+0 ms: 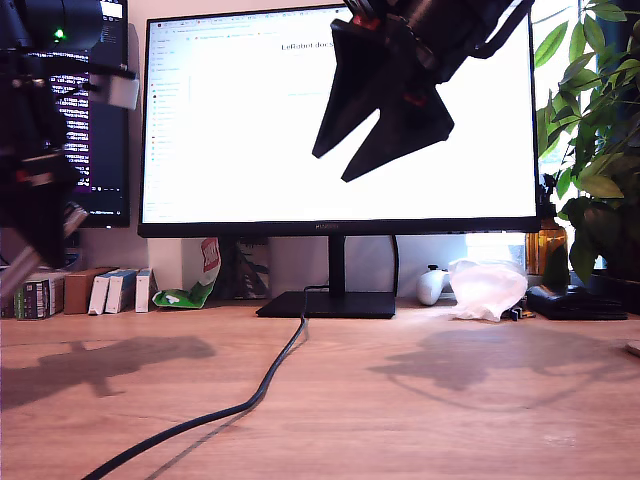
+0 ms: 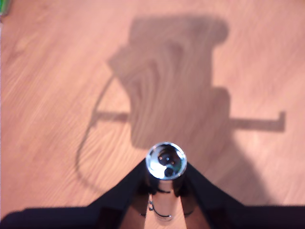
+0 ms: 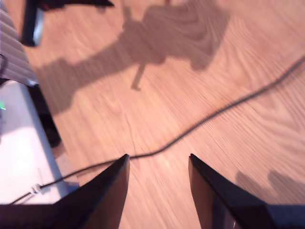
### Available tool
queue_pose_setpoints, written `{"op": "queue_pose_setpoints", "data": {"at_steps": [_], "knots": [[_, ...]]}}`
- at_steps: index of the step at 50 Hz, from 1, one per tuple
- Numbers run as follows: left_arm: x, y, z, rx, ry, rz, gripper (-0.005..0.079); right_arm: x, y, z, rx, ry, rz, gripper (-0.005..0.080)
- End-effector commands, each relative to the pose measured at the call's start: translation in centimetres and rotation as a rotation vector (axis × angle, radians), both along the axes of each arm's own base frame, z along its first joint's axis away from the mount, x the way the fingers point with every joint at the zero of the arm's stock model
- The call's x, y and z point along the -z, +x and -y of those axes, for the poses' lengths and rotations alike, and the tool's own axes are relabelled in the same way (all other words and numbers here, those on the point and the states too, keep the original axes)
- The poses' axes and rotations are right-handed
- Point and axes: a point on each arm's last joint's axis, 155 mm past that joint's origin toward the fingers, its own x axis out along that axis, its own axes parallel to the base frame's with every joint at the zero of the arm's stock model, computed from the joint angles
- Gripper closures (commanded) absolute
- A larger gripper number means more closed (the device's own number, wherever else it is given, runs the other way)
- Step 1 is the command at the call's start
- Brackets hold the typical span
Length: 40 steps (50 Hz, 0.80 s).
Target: Pick the metallic laser pointer with your right arm, pass it to your left arm, then place it down to the left side of the table
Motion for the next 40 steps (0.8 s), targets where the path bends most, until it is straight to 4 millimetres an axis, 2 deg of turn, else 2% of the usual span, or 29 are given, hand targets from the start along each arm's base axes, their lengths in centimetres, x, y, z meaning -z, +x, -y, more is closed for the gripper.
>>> {"op": "queue_pose_setpoints", "data": {"at_steps": [1, 8, 17, 26, 40], "knots": [[0.2, -0.5, 0.0, 0.057, 0.033, -0.012, 0.0762, -0.9, -0.2, -0.8, -0.024, 0.026, 0.017, 0.0390], [1.7, -1.7, -0.2, 0.186, 0.116, -0.082, 0.0762, -1.1, -0.3, -1.2, -0.033, 0.039, 0.024, 0.0390], [3.3, -1.7, -1.5, 0.292, 0.275, -0.127, 0.0762, -1.3, -0.5, -1.6, -0.048, 0.051, 0.028, 0.0390], [4.9, -1.5, -1.8, 0.398, 0.375, -0.166, 0.0762, -1.3, -0.8, -1.9, -0.058, 0.051, 0.029, 0.0390], [6.6, -2.1, -2.4, 0.549, 0.469, -0.246, 0.0762, -1.4, -0.9, -2.2, -0.064, 0.054, 0.033, 0.0390]]}}
